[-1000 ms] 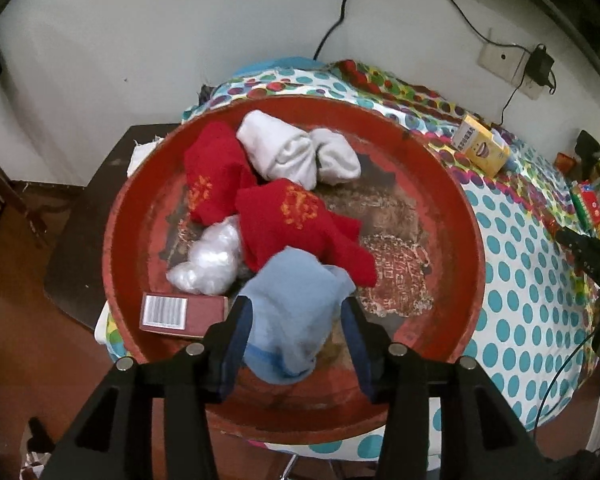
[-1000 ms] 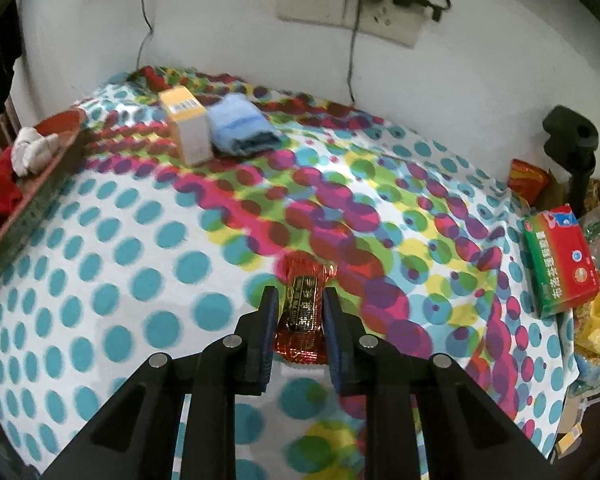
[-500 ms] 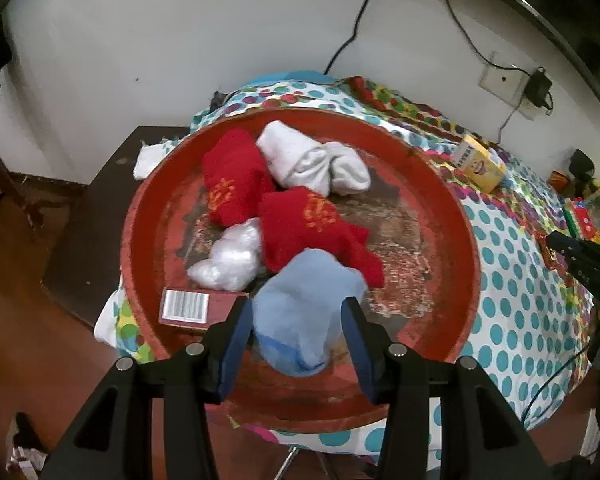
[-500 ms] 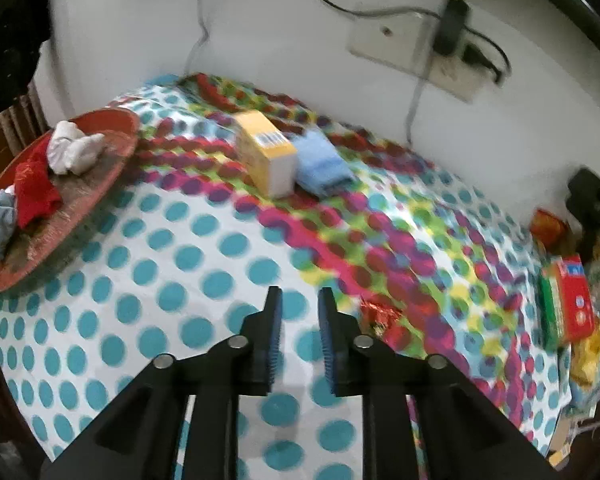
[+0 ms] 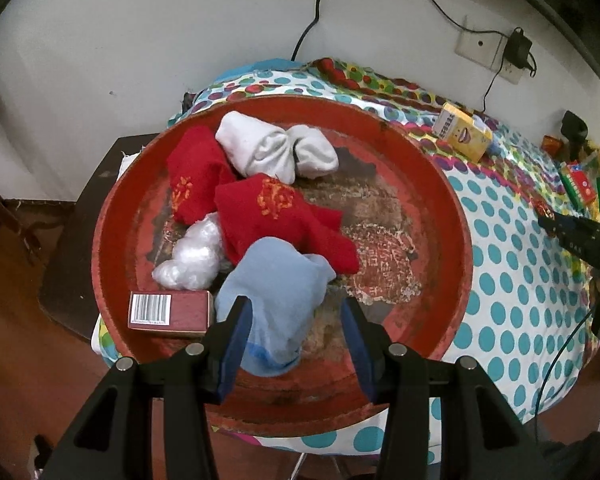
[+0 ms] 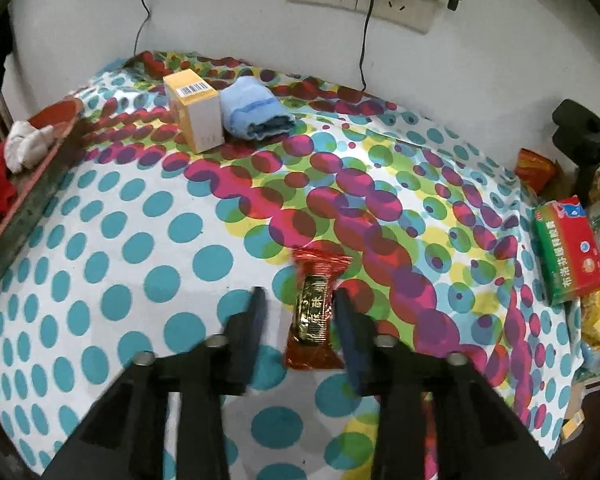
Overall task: Organize objects
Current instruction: 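Lower the sock onto the tray with the left gripper while the right gripper carries the candy bar over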
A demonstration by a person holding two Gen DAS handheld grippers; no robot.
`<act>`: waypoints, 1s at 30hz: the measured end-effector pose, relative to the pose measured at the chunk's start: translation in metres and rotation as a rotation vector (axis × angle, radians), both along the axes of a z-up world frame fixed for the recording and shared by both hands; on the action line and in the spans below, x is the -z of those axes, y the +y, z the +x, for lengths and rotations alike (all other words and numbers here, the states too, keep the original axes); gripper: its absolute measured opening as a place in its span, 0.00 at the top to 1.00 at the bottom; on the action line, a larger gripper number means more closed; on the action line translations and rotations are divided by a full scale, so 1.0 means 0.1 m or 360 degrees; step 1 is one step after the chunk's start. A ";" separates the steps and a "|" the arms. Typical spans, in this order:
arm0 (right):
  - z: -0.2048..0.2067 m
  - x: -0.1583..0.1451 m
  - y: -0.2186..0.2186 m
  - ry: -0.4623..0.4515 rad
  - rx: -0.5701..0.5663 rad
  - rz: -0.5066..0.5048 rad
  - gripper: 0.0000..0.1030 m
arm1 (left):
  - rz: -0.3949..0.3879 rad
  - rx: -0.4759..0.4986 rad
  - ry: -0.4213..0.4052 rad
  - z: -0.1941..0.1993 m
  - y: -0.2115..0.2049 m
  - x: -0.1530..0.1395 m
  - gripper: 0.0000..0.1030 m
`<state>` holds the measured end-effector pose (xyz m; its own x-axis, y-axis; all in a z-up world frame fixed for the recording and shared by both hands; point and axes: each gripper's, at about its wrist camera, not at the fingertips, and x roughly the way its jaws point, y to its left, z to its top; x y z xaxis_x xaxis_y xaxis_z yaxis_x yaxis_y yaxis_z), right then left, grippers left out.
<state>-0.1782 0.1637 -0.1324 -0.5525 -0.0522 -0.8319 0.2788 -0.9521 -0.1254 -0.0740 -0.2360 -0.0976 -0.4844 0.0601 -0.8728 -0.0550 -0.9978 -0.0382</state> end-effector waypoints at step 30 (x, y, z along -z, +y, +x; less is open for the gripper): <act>0.31 -0.49 -2.12 0.0044 -0.0692 -0.0176 0.83 | 0.0052 -0.0219 -0.0017 0.04 -0.49 -0.04 0.54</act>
